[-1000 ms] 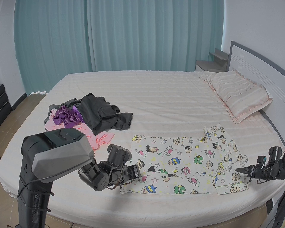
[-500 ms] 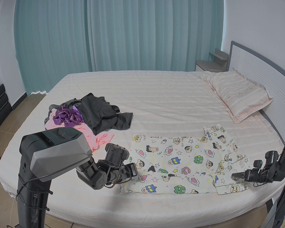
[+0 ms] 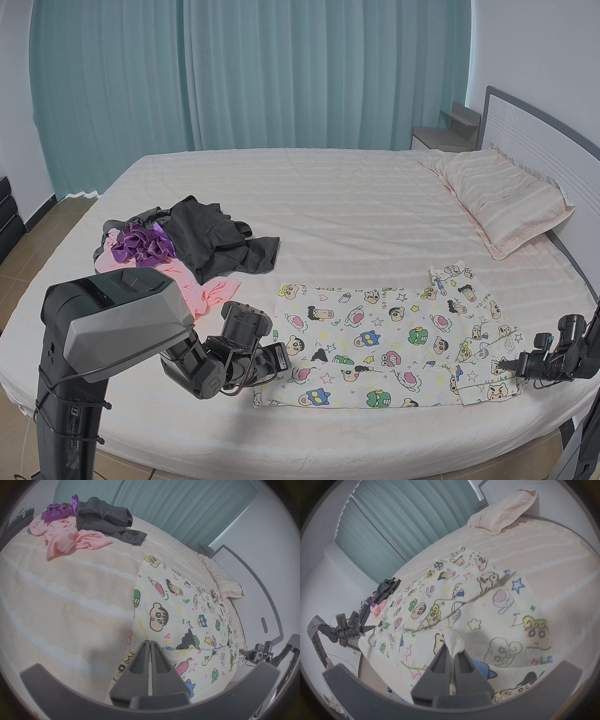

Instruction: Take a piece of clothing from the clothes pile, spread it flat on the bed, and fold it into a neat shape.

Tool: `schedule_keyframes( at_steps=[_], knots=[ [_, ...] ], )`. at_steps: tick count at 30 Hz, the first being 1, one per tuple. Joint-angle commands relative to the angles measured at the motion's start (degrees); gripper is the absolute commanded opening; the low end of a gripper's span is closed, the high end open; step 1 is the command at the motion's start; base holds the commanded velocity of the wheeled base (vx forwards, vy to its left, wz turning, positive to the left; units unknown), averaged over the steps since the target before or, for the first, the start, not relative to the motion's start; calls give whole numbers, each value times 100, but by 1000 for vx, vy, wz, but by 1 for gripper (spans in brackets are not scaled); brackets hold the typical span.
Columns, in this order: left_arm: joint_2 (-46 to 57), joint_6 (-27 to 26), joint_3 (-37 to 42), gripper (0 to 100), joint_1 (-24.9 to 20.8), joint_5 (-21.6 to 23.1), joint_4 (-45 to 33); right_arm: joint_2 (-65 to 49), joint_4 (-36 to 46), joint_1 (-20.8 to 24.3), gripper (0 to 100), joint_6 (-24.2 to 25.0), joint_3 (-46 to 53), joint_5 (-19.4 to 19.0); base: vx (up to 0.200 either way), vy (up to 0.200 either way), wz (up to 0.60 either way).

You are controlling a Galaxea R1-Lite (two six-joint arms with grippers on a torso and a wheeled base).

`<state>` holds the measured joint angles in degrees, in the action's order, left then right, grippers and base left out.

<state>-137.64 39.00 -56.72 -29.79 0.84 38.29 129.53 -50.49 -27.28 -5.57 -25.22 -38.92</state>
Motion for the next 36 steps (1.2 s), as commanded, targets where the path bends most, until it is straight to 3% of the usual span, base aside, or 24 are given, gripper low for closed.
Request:
schedule_keyframes(
  at_steps=[1,13,18,22,23,27,30,33,34,36],
  knots=[
    [-8,3,3,0,9,-58,3,-94,-4,-75,0,12,-123,-10,0,0,0],
    [-43,11,-49,0,9,-137,21,-173,-145,-128,0,293,-378,-10,0,0,0],
    [106,389,-76,0,105,-40,29,-129,-189,-102,0,293,-387,-10,0,0,0],
    [124,389,-41,0,149,30,21,-120,-189,-102,0,293,-387,-10,0,0,0],
    [133,381,-5,100,158,39,29,-112,-189,-102,0,293,-387,-10,0,0,0],
    [133,372,-5,100,176,162,38,-112,-189,-102,0,293,-413,-10,0,0,0],
    [185,372,3,100,255,496,135,-103,-189,-93,0,293,-448,-10,0,0,0],
    [229,389,91,100,351,839,293,-103,-189,-93,0,293,-466,-10,0,0,0],
    [229,345,285,100,422,1278,451,-85,-189,-93,0,293,-466,-19,0,0,0],
    [212,310,355,100,474,1498,627,-77,-189,-84,0,293,-466,-19,0,0,0]
  ],
)
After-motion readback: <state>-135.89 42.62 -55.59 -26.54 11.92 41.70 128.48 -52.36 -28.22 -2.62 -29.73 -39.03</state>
